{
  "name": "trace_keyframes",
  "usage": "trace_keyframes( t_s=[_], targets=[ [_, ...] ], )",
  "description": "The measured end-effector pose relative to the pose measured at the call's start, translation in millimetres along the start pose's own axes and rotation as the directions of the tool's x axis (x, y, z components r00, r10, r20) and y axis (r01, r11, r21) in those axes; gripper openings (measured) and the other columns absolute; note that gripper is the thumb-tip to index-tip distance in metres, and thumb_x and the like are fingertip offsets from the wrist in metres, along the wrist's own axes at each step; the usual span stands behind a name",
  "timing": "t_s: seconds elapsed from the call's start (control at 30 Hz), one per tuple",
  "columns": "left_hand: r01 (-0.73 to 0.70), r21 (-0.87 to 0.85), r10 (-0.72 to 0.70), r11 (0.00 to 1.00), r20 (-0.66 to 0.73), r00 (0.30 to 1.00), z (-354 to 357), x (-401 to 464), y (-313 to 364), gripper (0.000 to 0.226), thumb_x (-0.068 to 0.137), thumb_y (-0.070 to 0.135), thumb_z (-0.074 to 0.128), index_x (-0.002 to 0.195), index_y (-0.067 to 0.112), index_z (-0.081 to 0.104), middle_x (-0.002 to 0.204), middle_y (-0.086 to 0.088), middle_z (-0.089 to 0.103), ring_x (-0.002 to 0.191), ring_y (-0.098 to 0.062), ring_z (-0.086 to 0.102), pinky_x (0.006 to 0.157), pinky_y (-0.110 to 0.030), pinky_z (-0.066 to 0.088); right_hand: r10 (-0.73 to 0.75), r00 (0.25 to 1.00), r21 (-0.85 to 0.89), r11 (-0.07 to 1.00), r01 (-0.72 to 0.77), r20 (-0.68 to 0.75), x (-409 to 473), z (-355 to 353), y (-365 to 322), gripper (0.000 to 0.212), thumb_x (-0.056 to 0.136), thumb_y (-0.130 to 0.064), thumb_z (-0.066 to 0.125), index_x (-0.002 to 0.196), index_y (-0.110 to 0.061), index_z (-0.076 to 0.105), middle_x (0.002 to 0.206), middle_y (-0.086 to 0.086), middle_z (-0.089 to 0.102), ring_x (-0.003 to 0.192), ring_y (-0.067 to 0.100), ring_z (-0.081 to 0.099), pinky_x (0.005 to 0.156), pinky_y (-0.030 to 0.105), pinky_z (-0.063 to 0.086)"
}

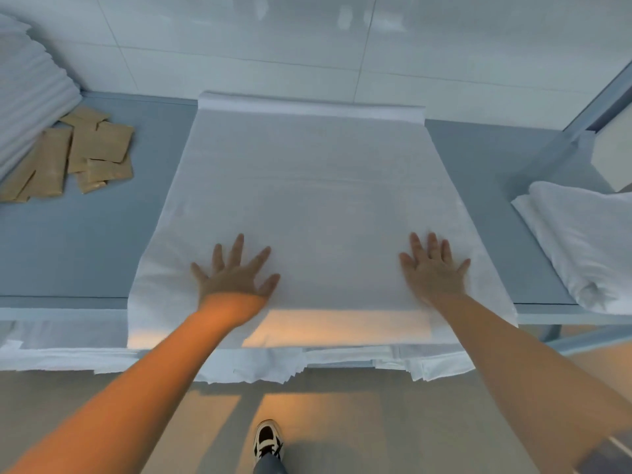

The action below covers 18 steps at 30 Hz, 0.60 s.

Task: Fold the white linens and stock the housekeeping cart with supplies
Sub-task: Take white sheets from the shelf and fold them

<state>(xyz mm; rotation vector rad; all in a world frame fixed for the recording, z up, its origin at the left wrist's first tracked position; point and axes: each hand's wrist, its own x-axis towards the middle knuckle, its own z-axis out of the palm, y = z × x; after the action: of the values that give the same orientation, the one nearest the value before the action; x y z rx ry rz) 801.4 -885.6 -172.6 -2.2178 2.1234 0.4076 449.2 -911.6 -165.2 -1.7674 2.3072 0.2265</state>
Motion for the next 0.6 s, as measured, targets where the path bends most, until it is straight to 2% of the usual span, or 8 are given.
trace_keyframes(
  t_s=[0.07,0.17,0.23,0.33,0.6],
  targets=[
    [0.008,0.053,-0.013,0.999,0.095,0.995,11.8,-12.6,7.5,0.068,0.080,0.081,0.008,0.139,0.059,-0.015,0.156,0.007,-0.026,0.143,-0.034,-0.022,0.107,-0.070,-0.005,-0.060,0.998,-0.009,0.998,0.060,-0.016,-16.0,2.4,-15.7,0.059,0.097,-0.060,0.013,0.149,-0.044,-0.008,0.160,-0.008,-0.015,0.147,0.024,-0.012,0.111,0.067,-0.002],
    [0.006,0.083,-0.012,0.996,0.076,0.997,18.2,-12.4,8.3,0.071,0.073,0.085,0.000,0.133,0.059,-0.028,0.154,0.005,-0.031,0.140,-0.037,-0.029,0.102,-0.074,-0.009,-0.194,0.980,-0.048,0.980,0.192,-0.035,-47.7,26.5,-32.3,0.062,0.086,-0.071,0.000,0.143,-0.052,-0.017,0.156,-0.017,-0.020,0.146,0.020,-0.017,0.109,0.065,-0.007],
    [-0.002,0.082,-0.002,0.997,0.053,0.999,18.3,-10.0,7.8,0.072,0.070,0.087,-0.004,0.132,0.060,-0.030,0.155,0.005,-0.030,0.140,-0.037,-0.028,0.100,-0.076,-0.009,-0.197,0.980,-0.055,0.979,0.194,-0.043,-53.7,36.0,-33.7,0.064,0.080,-0.073,-0.009,0.140,-0.054,-0.022,0.156,-0.017,-0.022,0.146,0.019,-0.019,0.110,0.064,-0.009],
    [-0.005,0.097,0.003,0.995,0.020,1.000,18.0,-6.9,6.0,0.073,0.068,0.087,-0.007,0.132,0.060,-0.031,0.156,0.005,-0.028,0.141,-0.037,-0.026,0.099,-0.076,-0.008,-0.186,0.981,-0.063,0.981,0.182,-0.059,-46.4,36.5,-35.4,0.064,0.078,-0.072,-0.013,0.137,-0.053,-0.028,0.156,-0.016,-0.023,0.145,0.019,-0.021,0.110,0.065,-0.009],
    [-0.024,0.101,0.024,0.995,-0.004,1.000,12.0,11.5,3.5,0.073,0.069,0.088,-0.007,0.133,0.060,-0.027,0.157,0.006,-0.024,0.142,-0.035,-0.023,0.099,-0.077,-0.007,-0.221,0.974,-0.075,0.973,0.217,-0.049,-27.3,26.7,-45.3,0.061,0.088,-0.069,-0.003,0.143,-0.049,-0.020,0.157,-0.012,-0.023,0.145,0.021,-0.021,0.108,0.069,-0.006]
  ],
)
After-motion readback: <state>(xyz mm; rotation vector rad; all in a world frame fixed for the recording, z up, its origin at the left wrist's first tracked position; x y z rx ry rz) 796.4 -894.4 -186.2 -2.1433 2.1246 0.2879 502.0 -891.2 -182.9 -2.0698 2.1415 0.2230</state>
